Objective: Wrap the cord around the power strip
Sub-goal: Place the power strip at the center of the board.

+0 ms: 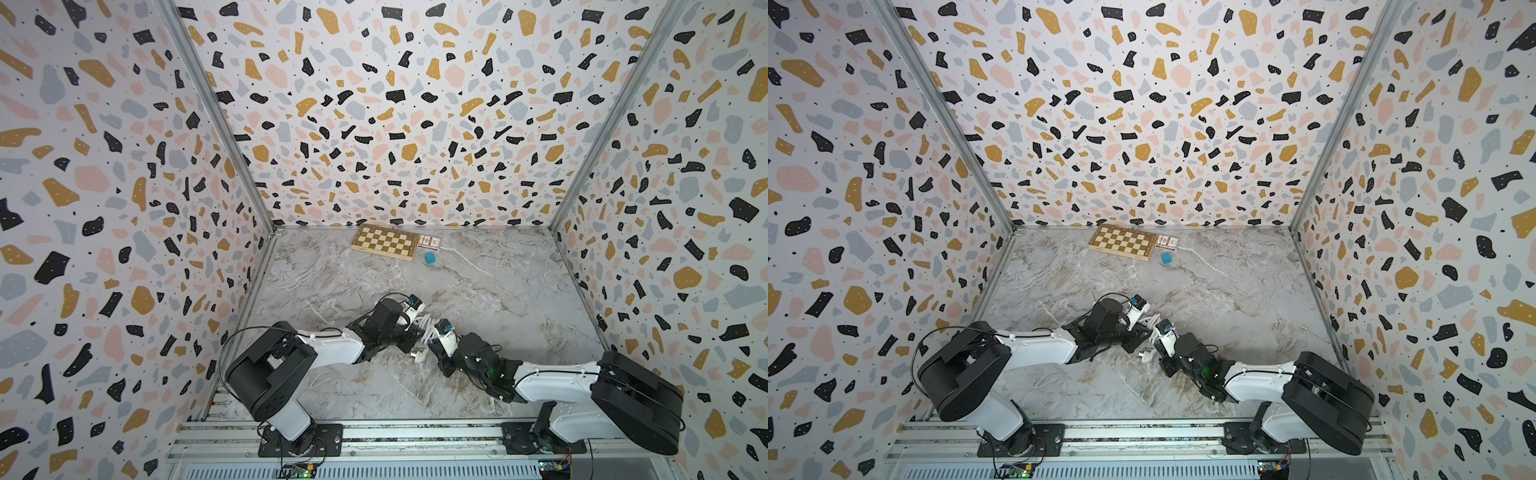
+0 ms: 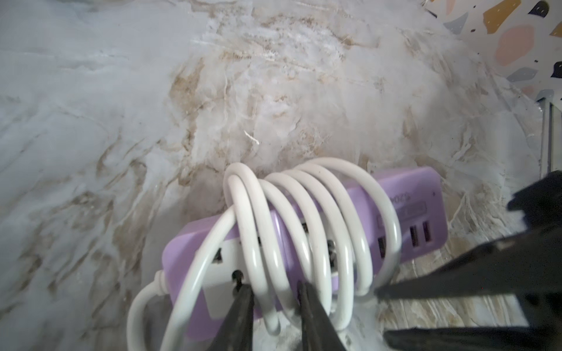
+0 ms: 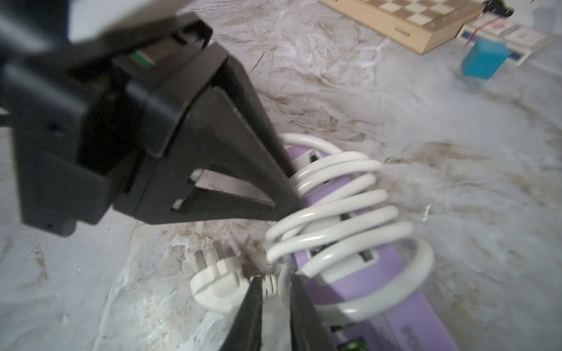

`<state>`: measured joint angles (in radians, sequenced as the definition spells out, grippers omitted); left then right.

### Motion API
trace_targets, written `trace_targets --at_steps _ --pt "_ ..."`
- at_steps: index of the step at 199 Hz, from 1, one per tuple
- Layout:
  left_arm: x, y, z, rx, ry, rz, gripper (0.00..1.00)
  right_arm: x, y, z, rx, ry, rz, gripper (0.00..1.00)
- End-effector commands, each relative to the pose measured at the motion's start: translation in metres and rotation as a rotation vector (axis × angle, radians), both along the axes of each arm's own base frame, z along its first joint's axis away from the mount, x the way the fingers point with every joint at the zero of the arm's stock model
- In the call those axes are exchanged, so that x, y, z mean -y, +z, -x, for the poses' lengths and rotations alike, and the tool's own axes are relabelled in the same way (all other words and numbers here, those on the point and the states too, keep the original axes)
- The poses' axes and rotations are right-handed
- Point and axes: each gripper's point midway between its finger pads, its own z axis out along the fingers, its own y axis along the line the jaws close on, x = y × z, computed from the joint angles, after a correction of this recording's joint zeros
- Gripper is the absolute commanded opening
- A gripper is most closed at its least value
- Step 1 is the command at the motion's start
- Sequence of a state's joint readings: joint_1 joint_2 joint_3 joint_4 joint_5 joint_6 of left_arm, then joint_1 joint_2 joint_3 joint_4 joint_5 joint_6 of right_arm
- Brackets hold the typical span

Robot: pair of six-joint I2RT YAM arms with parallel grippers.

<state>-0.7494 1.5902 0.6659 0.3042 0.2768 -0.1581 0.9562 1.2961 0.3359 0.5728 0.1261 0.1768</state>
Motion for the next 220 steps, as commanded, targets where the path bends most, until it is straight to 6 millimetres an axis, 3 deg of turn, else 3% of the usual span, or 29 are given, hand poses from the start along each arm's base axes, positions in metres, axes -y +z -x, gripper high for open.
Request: trace_targets --at_steps 1,41,103,123,141,150,154,157,174,198,211,220 --pt "-0.014 -0.017 0.019 -0.061 -0.048 -0.128 0.32 0.006 0.022 -0.006 0.062 0.013 0.031 0.28" --pt "-0.003 0.017 0.010 0.018 -0.070 -0.073 0.39 0.017 0.039 -0.014 0.077 0.033 0.025 0.34" --pt "-0.001 0.078 -0.002 0.182 -0.066 -0.011 0.47 0.039 0.066 -0.052 0.106 -0.044 -0.018 0.38" --pt "-0.015 0.106 -0.011 0.275 -0.005 -0.018 0.52 0.057 0.082 -0.072 0.138 -0.111 -0.029 0.61" --pt "-0.057 0.133 -0.037 0.369 0.181 -0.030 0.67 0.097 0.097 -0.099 0.163 -0.255 -0.046 0.99" --pt "-0.089 0.143 -0.052 0.405 0.307 -0.050 0.77 0.126 0.099 -0.115 0.166 -0.358 -0.042 1.00" --pt "-0.105 0.145 -0.058 0.425 0.373 -0.071 0.95 0.143 0.099 -0.122 0.166 -0.426 -0.033 1.00" --pt "-0.120 0.148 -0.064 0.440 0.435 -0.089 1.00 0.155 0.098 -0.126 0.166 -0.477 -0.023 1.00" --pt "-0.196 0.153 -0.084 0.511 0.720 -0.182 0.99 0.210 0.091 -0.139 0.176 -0.663 0.008 1.00" --pt "-0.287 0.127 -0.091 0.483 1.046 -0.235 0.99 0.239 0.076 -0.141 0.228 -0.712 0.033 1.00" --pt "-0.314 0.104 -0.091 0.448 1.130 -0.225 0.99 0.247 0.061 -0.140 0.244 -0.720 0.049 1.00" --pt "-0.319 0.092 -0.092 0.450 1.119 -0.244 0.99 0.249 0.052 -0.137 0.278 -0.713 0.061 1.00"
